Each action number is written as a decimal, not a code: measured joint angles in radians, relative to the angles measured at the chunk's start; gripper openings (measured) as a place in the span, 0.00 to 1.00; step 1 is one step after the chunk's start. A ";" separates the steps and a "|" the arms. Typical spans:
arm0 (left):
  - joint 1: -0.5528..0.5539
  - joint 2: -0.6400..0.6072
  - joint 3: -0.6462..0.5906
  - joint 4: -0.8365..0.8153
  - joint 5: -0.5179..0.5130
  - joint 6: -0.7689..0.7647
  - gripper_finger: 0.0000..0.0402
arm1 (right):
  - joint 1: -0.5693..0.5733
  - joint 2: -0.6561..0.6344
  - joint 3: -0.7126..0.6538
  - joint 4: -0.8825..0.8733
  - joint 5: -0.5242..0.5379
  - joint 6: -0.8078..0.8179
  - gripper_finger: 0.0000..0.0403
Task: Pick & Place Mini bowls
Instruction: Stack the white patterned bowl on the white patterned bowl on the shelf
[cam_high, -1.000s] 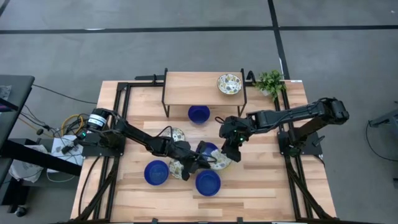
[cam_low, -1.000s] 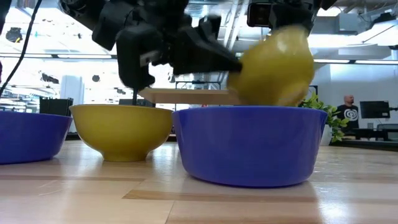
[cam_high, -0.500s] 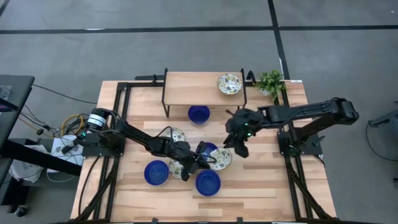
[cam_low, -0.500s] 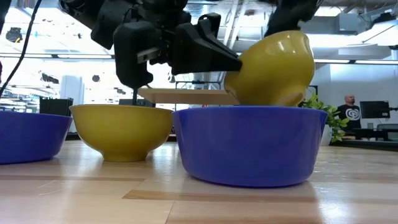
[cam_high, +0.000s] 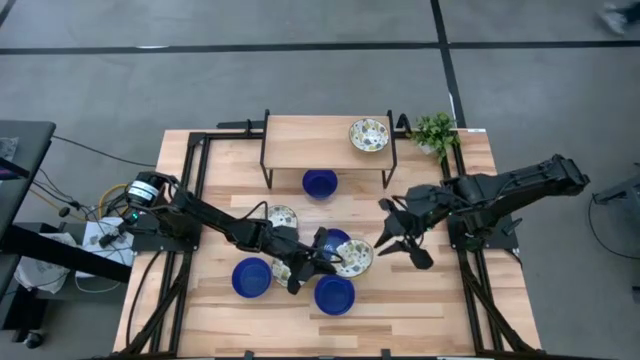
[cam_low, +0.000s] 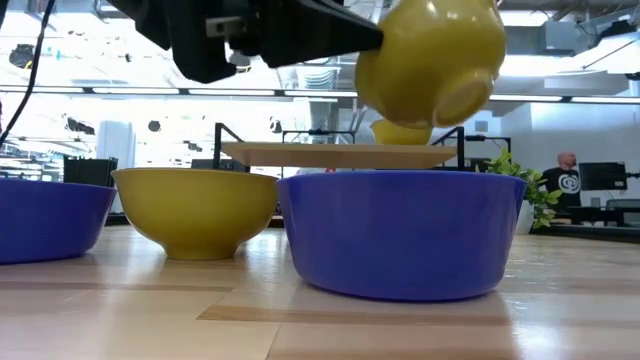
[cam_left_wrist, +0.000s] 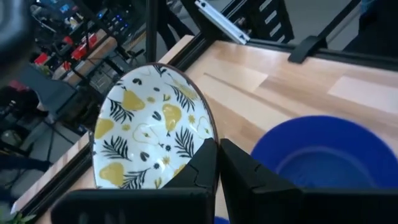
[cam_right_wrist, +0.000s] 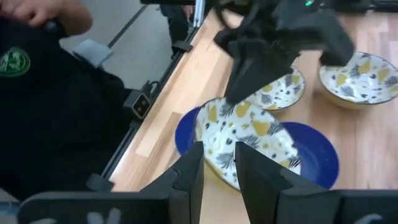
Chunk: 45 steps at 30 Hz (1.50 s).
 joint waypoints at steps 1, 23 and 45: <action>-0.003 -0.002 0.000 0.000 0.000 0.000 0.02 | 0.013 0.001 0.000 -0.001 0.009 -0.001 0.20; -0.017 -0.008 0.000 -0.008 0.007 -0.003 0.02 | 0.152 0.037 -0.001 0.059 0.100 -0.103 0.20; -0.017 -0.007 0.000 -0.018 0.132 -0.004 0.02 | 0.160 0.272 0.000 0.136 0.086 -0.147 0.20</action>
